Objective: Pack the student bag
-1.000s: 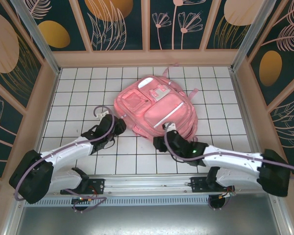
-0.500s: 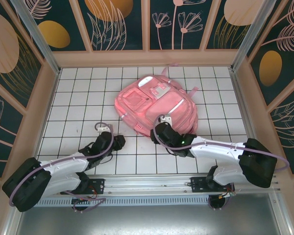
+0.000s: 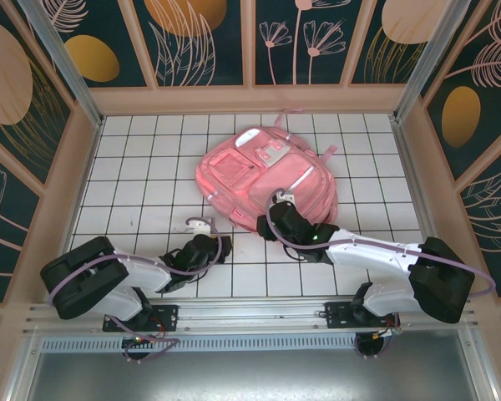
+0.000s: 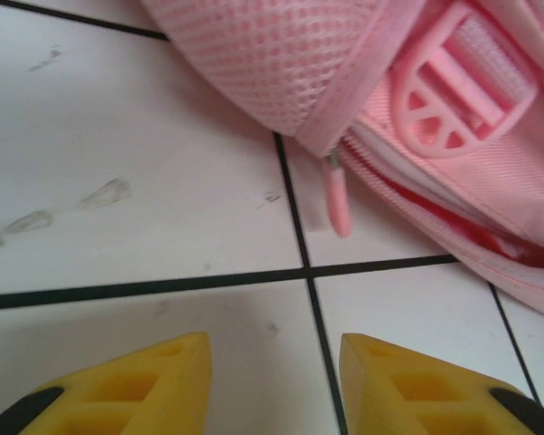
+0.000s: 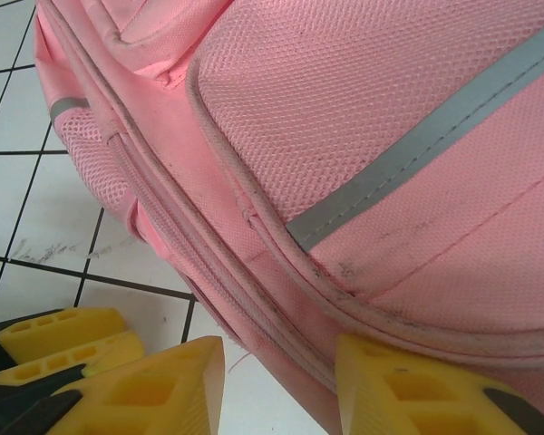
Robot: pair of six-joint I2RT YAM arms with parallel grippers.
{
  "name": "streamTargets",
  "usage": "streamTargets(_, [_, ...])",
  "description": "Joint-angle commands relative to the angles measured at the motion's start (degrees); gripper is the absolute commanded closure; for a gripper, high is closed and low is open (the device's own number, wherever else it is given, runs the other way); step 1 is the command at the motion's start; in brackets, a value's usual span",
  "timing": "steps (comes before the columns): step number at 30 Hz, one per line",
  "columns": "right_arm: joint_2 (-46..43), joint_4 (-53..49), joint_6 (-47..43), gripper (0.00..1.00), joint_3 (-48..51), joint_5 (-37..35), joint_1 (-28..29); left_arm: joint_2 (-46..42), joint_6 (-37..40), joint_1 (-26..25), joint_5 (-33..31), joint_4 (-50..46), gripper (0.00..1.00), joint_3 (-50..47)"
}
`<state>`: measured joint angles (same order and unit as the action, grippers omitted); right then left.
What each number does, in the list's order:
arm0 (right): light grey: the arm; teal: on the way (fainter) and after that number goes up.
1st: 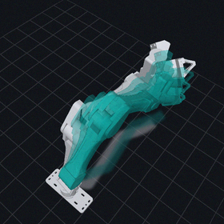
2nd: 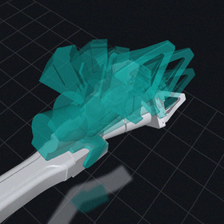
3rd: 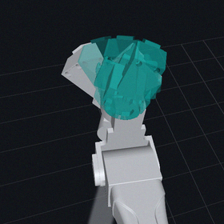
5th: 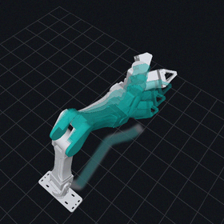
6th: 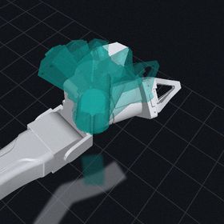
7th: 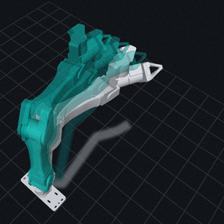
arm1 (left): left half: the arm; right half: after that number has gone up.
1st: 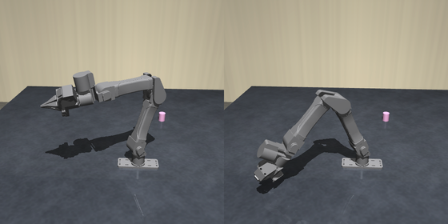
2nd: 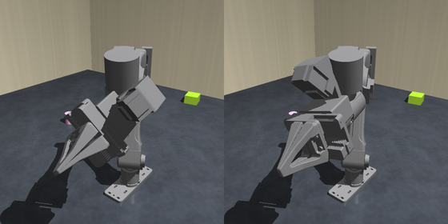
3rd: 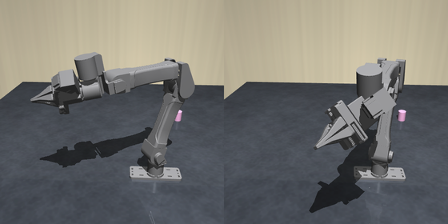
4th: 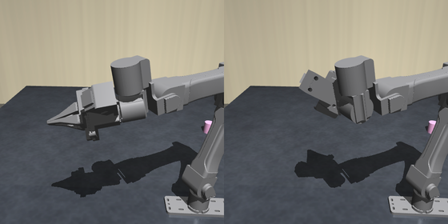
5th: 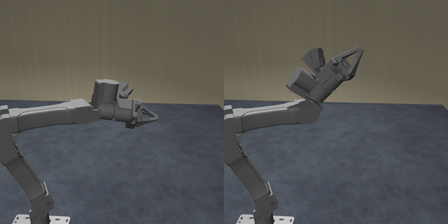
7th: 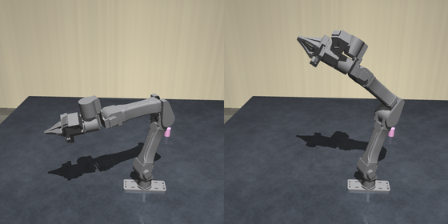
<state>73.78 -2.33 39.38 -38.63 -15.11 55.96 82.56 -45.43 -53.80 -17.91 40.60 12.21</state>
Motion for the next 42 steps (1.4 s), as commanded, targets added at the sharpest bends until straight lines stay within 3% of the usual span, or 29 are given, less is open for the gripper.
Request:
streamTargets(1, [-0.76,2.69,-0.03,0.63,-1.68,-0.45,-0.95,2.61,1.56,-0.86,-3.57,6.79,0.58,1.84])
streamTargets(17, [0.75,3.14,0.65,0.62,-1.69,1.04,-1.29,14.72,2.36,-0.93,-6.67,9.95,0.63,8.74])
streamTargets(18, [0.84,3.25,0.70,0.62,-1.56,1.18,-1.21,15.07,2.26,-0.88,-7.12,9.64,0.67,9.20])
streamTargets(22, [0.93,2.97,0.77,0.63,-1.77,1.46,-1.29,15.33,2.66,-0.88,-7.59,9.09,0.98,9.96])
streamTargets(23, [0.88,2.84,0.78,0.63,-1.86,1.40,-1.29,15.33,2.91,-0.94,-7.31,8.62,1.00,9.98])
streamTargets(32, [2.61,1.21,2.55,0.62,-2.58,0.70,-2.88,11.13,4.94,-1.81,-0.26,6.70,1.00,7.80])
streamTargets(42, [3.13,1.41,3.51,0.62,-1.99,1.40,-4.28,10.79,7.07,-10.24,1.30,0.79,1.00,12.11])
